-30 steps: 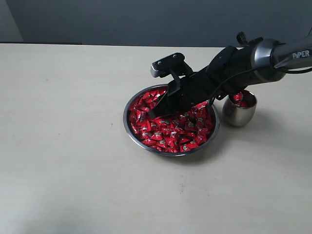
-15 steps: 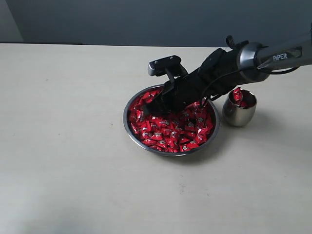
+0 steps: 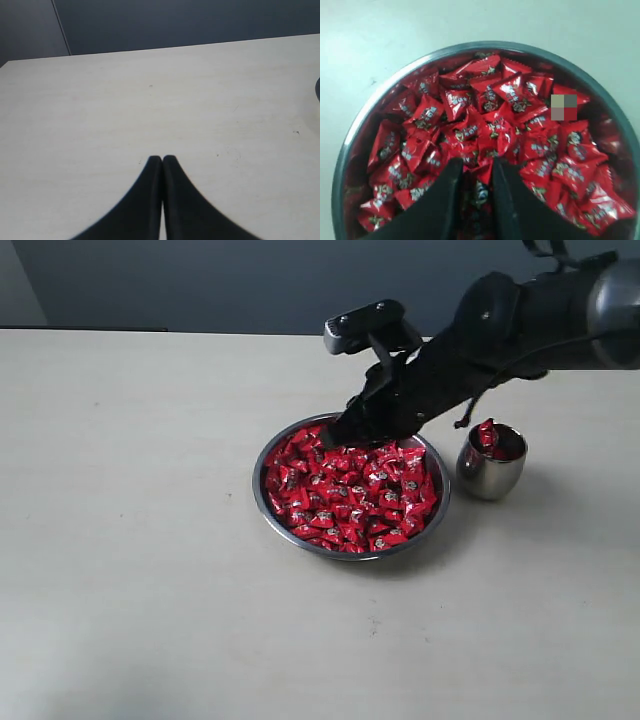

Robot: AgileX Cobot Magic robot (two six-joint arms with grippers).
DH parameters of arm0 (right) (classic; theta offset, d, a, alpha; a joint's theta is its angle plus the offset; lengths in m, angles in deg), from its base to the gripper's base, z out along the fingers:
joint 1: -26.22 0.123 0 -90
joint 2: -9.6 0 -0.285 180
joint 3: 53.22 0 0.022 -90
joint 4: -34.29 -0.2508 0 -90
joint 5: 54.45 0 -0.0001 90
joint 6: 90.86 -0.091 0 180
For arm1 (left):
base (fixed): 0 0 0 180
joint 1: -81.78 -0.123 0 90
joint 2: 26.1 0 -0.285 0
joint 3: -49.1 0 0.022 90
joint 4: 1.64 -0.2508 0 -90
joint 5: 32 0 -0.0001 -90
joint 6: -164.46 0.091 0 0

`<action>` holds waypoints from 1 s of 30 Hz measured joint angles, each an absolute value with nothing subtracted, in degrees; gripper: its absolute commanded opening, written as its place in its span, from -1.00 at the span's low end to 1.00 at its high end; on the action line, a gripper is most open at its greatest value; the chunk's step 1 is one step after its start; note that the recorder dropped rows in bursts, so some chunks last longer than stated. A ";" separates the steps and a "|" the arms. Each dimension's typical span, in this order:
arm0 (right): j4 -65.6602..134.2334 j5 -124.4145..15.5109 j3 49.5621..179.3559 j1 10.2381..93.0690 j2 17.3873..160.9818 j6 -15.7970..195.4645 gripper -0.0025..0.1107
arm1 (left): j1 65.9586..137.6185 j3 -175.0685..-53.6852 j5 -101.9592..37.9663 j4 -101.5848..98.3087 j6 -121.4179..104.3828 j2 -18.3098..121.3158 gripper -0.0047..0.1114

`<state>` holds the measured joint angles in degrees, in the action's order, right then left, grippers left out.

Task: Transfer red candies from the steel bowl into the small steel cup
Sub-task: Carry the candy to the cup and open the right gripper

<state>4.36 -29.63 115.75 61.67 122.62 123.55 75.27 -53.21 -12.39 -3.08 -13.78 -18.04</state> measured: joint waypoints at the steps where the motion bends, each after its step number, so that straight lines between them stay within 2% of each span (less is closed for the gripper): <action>1: 4.53 -31.86 111.78 61.08 117.97 123.30 -0.95 | 75.27 -53.21 -12.39 -3.08 -13.78 -18.04 -0.91; 6: 4.16 -43.88 96.24 54.56 103.72 122.93 -0.95 | 75.27 -53.21 -12.39 -3.08 -13.66 -18.04 -0.91; 9: 4.16 -48.57 90.72 50.52 103.03 122.93 -0.95 | 75.27 -53.21 -12.39 -3.08 -13.66 -18.04 -0.91; 13: 4.16 -53.83 90.19 47.45 106.65 122.93 -0.95 | 75.27 -53.21 -12.39 -3.08 -13.76 -18.04 -0.91; 26: 4.07 -55.63 94.68 47.05 115.14 122.81 -0.95 | 75.27 -53.21 -12.39 -3.08 -13.76 -18.04 -0.91; 28: 4.07 -55.87 95.07 46.61 115.58 122.91 -0.85 | 75.27 -53.21 -12.39 -3.08 -13.76 -18.04 -0.91; 30: 4.17 -55.98 95.16 46.20 115.85 123.02 -0.59 | 75.27 -53.21 -12.39 -3.08 -13.76 -18.04 -0.91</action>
<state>4.17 -55.98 95.16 46.20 115.85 123.02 75.27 -53.21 -12.39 -3.08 -13.76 -18.04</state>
